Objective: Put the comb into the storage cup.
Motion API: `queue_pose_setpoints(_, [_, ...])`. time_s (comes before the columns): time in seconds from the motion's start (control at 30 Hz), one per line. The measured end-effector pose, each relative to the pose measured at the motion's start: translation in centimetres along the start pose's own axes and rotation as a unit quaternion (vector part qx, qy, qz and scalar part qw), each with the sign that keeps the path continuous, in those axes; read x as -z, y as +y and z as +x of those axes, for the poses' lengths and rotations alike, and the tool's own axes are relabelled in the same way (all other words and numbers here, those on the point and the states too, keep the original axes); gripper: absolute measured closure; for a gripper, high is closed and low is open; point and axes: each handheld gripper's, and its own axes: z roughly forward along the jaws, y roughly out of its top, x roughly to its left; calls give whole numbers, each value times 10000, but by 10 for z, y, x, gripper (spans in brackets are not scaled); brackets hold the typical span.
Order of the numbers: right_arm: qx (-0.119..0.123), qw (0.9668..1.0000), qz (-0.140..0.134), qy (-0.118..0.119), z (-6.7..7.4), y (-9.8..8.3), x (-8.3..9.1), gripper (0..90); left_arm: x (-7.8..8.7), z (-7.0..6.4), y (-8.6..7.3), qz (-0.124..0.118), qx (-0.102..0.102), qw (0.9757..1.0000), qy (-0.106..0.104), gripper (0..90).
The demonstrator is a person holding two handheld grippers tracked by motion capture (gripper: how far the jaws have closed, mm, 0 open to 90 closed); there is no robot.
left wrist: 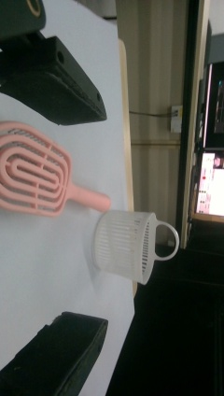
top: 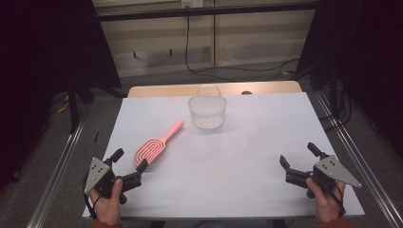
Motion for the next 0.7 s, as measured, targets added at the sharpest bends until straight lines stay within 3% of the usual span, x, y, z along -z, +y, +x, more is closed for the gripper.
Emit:
queue_pose_setpoints(0.1, [16, 10000, 10, 28, 1, 0, 0, 4, -2, 0, 2, 66, -47, 10000, -54, 25])
queue_pose_setpoints(0.17, [34, 10000, 2, 37, 1, 0, 1, 4, -4, 1, 4, 156, -122, 9998, 27, 20])
queue_pose_setpoints(0.33, [25, 10000, 25, 29, 0, -1, 0, 2, -9, 2, 5, 260, -56, 9996, -34, 21])
queue_pose_setpoints(0.4, [24, 10000, 71, 20, -1, -2, -1, 2, -13, 2, 6, 342, -229, 9992, 2, 34])
queue_pose_setpoints(0.5, [47, 9999, 82, 51, -1, -2, 0, 2, -15, 2, 6, 392, -257, 9989, -9, 45])
queue_pose_setpoints(0.7, [17, 10000, 73, 7, -2, -2, 0, 2, -25, 0, 4, 520, -465, 9970, -326, 41])
